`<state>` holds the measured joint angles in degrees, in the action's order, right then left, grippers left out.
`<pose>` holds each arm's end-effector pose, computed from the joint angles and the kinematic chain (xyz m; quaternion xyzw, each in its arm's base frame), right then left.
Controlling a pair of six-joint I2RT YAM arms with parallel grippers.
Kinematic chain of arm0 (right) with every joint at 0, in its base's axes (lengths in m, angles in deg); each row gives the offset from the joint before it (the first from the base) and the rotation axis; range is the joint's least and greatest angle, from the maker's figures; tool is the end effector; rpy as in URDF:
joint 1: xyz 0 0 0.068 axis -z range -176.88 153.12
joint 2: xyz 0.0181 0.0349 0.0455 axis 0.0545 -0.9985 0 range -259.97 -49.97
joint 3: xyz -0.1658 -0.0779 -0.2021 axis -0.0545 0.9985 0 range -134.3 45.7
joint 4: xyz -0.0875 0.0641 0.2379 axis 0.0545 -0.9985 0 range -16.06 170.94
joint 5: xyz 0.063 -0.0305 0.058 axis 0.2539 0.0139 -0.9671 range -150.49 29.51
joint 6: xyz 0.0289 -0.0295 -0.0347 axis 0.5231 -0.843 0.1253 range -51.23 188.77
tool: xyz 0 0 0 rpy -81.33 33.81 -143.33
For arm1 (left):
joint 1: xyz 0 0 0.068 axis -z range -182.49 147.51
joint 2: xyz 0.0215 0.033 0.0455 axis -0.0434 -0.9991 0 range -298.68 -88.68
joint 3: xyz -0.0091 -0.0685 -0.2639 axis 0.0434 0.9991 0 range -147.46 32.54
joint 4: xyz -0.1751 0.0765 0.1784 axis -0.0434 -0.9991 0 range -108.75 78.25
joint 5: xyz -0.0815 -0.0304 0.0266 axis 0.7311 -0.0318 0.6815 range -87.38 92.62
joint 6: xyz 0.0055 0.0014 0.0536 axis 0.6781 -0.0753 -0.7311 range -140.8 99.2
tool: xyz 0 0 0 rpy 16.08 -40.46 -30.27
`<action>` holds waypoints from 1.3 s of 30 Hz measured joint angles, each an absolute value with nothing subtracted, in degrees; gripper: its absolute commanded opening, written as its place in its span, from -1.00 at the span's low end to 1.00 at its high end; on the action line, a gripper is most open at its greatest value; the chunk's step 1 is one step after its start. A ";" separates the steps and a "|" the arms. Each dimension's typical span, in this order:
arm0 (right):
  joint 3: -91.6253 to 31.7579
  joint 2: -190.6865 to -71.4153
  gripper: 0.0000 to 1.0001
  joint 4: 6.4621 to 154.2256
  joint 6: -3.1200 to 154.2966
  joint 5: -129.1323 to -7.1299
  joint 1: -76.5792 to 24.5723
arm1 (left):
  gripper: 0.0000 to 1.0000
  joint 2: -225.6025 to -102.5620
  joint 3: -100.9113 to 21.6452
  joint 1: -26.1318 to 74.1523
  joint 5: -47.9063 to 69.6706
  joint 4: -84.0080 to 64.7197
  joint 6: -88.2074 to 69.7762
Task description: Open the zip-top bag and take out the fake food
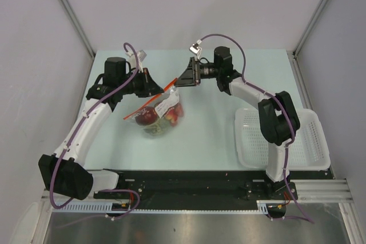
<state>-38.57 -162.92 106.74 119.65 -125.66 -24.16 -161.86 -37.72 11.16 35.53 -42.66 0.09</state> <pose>0.3900 0.2376 0.2871 -0.2385 0.6735 0.6690 0.2047 0.2653 -0.0843 0.3557 0.0797 0.8529 -0.3727 0.3569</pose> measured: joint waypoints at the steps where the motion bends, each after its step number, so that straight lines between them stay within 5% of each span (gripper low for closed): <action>1: -39.49 -163.09 0.21 104.32 118.14 -125.20 -24.19 | -1.00 -161.86 -37.74 11.16 35.64 -42.69 0.09; 7: -44.78 -163.99 0.20 92.49 108.24 -122.68 -24.14 | -1.00 -161.86 -37.66 11.16 36.14 -42.60 0.11; 14: -45.63 -164.80 -0.15 92.08 106.62 -124.32 -24.86 | -1.00 -161.86 -37.00 11.16 36.42 -41.81 0.20; 20: -43.44 -165.78 -1.00 99.18 111.27 -126.01 -25.74 | -1.00 -161.86 -36.98 11.16 36.42 -41.81 0.81; 39: -45.98 -166.65 -1.00 84.64 105.37 -111.65 -20.03 | -1.00 -149.67 -28.85 11.14 26.37 -49.33 4.77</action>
<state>-45.98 -166.65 84.64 105.37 -111.65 -20.03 -149.67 -28.85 11.14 26.37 -49.33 4.77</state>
